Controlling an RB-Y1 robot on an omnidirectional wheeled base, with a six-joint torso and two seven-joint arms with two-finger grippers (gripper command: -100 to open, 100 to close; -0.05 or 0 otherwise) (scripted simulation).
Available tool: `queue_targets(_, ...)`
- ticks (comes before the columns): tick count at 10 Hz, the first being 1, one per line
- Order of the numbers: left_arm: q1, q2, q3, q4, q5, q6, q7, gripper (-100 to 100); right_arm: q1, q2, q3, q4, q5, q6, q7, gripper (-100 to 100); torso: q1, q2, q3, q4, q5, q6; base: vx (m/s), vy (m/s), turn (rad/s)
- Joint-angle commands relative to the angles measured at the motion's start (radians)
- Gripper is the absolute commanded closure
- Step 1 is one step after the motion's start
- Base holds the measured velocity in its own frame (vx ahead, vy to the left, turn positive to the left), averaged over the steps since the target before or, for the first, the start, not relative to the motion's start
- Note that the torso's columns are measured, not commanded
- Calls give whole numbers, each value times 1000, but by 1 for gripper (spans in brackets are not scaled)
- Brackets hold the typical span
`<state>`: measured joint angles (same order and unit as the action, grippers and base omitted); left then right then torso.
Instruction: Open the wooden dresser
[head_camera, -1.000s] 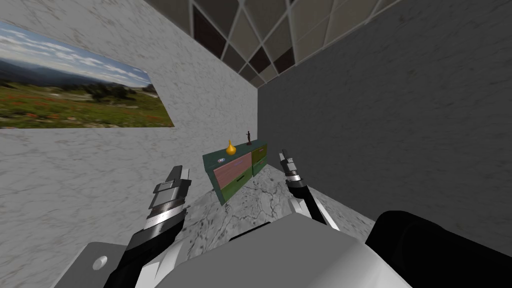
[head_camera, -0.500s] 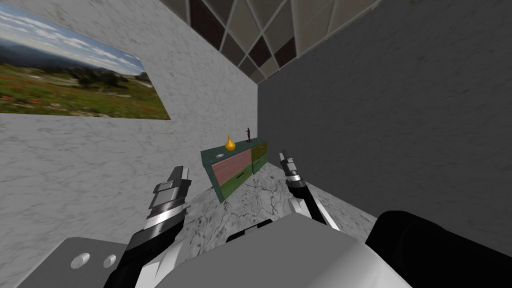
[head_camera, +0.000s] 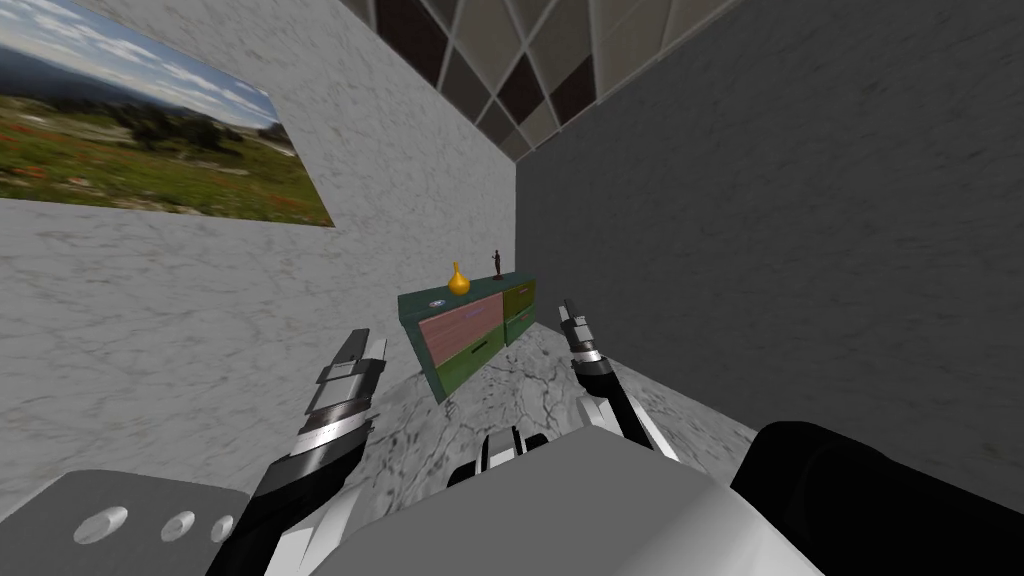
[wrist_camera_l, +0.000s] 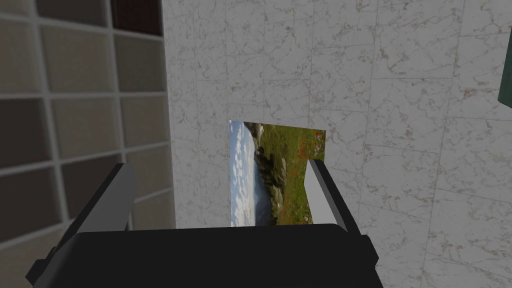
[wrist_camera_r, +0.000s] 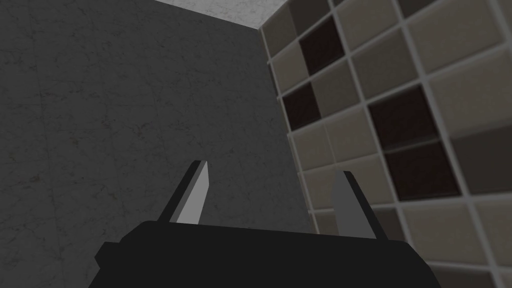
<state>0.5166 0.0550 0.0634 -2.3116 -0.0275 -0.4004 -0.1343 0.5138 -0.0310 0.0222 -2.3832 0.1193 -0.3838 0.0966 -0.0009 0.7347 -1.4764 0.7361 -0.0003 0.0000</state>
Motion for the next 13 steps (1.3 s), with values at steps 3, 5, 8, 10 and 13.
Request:
queue_targets(3, -22, 81, 20, 93, 5, -12, -1, -100, 0, 0, 0, 0, 0, 0, 0, 0, -1, 2, -1, 1, 0, 0, 130, -75, 41)
queue_targets(5, -34, 95, 31, 146, 7, -18, -2, -100, 0, 0, 0, 0, 0, 0, 0, 0, 1, 3, 0, 2, 0, 0, 147, -66, 47)
queue_targets(8, -54, 103, 49, 231, 11, -28, -3, -100, 0, 0, 0, 0, 0, 0, 0, 0, 0, 2, -1, 1, 0, 0, 177, -83, 50)
queue_targets(10, -67, 105, 60, 284, 14, -34, -4, -100, 0, 0, 0, 0, 0, 0, 0, 0, -1, 5, 1, 2, 0, 0, 150, -111, 51)
queue_targets(13, -84, 106, 76, 361, 18, -43, -5, -100, 0, 0, 0, 0, 0, 0, 0, 0, 2, 3, 0, 2, 1, 0, 155, -82, 45)
